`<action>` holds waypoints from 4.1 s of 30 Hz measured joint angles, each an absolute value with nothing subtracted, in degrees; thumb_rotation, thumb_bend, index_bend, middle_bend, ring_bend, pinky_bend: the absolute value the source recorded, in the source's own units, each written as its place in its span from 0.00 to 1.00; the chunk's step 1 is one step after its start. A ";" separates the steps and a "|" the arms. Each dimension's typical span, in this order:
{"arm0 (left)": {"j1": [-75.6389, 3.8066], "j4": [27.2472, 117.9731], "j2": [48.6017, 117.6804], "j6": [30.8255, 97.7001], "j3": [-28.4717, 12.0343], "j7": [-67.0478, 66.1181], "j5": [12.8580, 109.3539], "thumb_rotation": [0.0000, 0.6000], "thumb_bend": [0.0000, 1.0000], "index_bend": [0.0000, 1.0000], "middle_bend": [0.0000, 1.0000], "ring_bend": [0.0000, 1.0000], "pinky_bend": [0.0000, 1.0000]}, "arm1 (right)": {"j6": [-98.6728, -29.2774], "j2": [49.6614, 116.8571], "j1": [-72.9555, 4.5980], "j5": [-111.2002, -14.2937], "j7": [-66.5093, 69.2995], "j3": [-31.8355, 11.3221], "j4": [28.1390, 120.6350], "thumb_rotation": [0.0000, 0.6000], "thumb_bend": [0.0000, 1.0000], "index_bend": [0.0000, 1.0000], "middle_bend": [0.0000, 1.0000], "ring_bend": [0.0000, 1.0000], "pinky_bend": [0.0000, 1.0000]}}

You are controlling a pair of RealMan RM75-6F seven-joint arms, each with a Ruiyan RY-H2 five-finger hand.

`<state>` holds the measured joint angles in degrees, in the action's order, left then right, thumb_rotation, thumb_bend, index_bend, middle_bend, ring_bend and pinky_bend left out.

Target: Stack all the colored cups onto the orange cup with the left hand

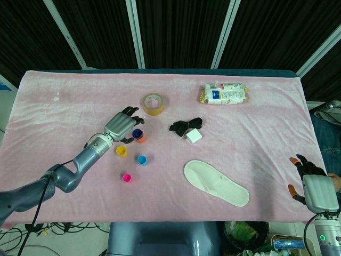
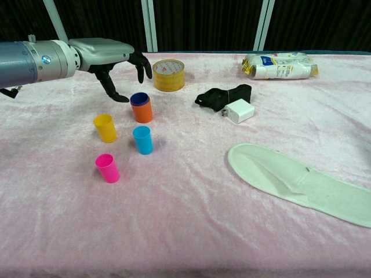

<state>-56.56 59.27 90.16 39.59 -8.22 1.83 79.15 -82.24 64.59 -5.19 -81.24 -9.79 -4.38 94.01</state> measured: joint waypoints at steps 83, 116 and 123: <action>-52.84 67.21 84.61 48.59 -8.60 4.12 82.98 1.00 0.39 0.45 0.50 0.06 0.18 | -82.47 64.65 -5.10 -81.11 -9.78 -4.54 94.27 1.00 0.24 0.20 0.10 0.19 0.28; -56.38 57.14 91.85 41.27 -6.52 4.29 80.80 1.00 0.18 0.18 0.25 0.00 0.13 | -82.48 64.70 -5.09 -80.86 -9.89 -4.66 94.19 1.00 0.24 0.20 0.10 0.19 0.28; -55.63 61.77 88.92 43.06 -6.58 3.83 80.99 1.00 0.18 0.22 0.29 0.00 0.13 | -82.50 64.75 -5.11 -80.95 -10.15 -4.61 94.20 1.00 0.24 0.20 0.10 0.19 0.28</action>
<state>-55.63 61.77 88.92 43.06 -6.58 3.83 80.99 -82.50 64.75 -5.11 -80.95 -10.15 -4.61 94.20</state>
